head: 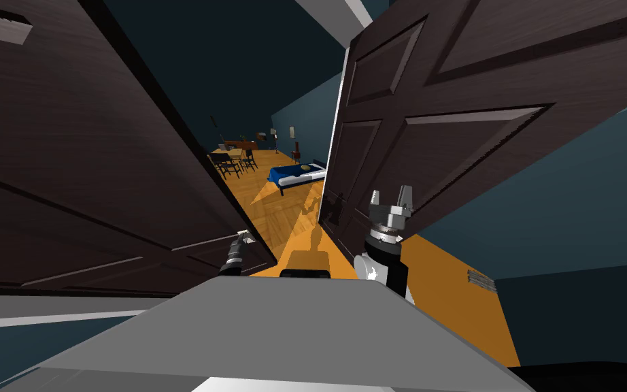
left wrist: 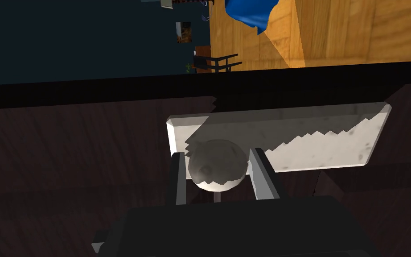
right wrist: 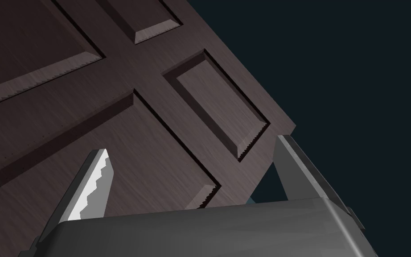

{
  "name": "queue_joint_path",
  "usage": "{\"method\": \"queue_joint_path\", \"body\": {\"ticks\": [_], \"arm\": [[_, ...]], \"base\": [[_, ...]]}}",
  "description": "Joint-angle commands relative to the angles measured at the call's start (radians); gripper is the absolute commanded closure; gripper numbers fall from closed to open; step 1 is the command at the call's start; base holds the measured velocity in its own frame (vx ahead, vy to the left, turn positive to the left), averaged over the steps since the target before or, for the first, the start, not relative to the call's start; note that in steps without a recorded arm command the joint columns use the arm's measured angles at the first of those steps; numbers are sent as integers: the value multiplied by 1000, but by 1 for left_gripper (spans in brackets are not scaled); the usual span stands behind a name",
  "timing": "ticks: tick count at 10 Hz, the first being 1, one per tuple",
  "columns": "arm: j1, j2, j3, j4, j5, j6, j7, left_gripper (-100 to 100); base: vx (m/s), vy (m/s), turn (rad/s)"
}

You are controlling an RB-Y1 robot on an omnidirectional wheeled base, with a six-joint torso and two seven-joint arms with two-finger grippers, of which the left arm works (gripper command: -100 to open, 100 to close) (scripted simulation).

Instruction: Pull the door open

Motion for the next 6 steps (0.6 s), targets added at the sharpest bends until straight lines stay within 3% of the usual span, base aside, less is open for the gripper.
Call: {"method": "queue_joint_path", "body": {"ticks": [1, 6], "arm": [[8, 4, -18, 1, -9, -4, 14, 100], [35, 40, -86, -19, -46, -23, 75, 100]], "base": [[-199, 49, -92], [-277, 35, -122]]}}
